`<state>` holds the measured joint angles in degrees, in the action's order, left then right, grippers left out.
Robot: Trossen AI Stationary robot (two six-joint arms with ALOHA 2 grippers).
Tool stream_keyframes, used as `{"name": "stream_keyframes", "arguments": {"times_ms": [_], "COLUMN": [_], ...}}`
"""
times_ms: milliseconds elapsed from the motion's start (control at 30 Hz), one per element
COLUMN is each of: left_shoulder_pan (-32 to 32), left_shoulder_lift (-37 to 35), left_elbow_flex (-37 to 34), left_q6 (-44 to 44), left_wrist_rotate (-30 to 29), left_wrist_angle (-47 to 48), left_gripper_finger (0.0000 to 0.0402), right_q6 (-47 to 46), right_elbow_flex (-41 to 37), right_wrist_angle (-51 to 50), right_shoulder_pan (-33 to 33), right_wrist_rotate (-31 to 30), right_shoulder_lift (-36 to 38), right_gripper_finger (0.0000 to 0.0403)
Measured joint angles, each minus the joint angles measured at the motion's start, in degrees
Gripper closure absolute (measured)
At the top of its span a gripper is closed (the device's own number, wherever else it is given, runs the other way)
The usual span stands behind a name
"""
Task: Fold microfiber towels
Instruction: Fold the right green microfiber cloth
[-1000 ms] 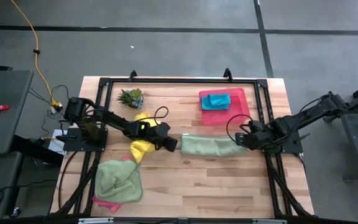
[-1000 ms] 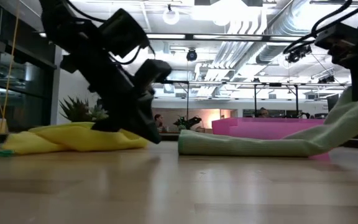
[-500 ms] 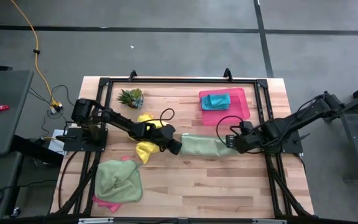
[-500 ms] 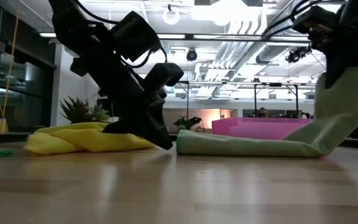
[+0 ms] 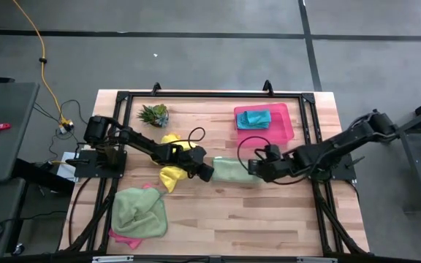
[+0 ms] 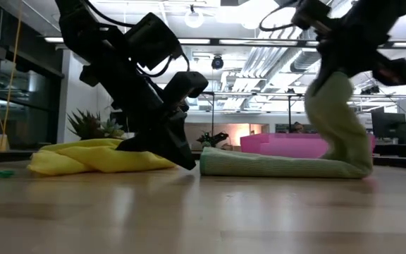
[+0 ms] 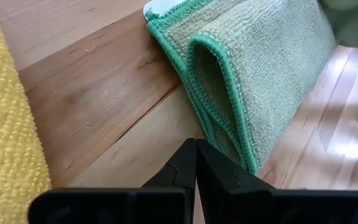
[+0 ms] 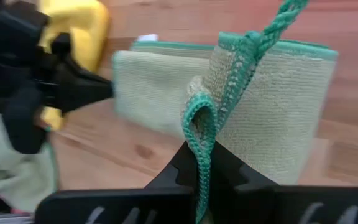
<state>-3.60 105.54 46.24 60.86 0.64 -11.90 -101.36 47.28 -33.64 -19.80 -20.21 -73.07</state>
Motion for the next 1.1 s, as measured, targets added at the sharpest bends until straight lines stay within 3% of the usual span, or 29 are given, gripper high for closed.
{"name": "stream_keyframes", "arguments": {"times_ms": [833,1100], "left_shoulder_pan": [0.0,0.0], "left_shoulder_lift": [0.0,0.0], "left_elbow_flex": [0.0,0.0], "left_q6": [-1.1,-1.1], "left_wrist_rotate": [0.0,0.0], "left_wrist_angle": [0.0,0.0], "left_gripper_finger": [0.0401,0.0401], "right_q6": [8.6,10.2], "right_elbow_flex": [0.0,0.0], "right_wrist_angle": [28.0,31.4], "right_shoulder_pan": [7.4,9.2], "right_wrist_rotate": [1.3,5.4], "right_shoulder_lift": [-12.9,-17.0], "right_gripper_finger": [0.0403,0.0403]}}
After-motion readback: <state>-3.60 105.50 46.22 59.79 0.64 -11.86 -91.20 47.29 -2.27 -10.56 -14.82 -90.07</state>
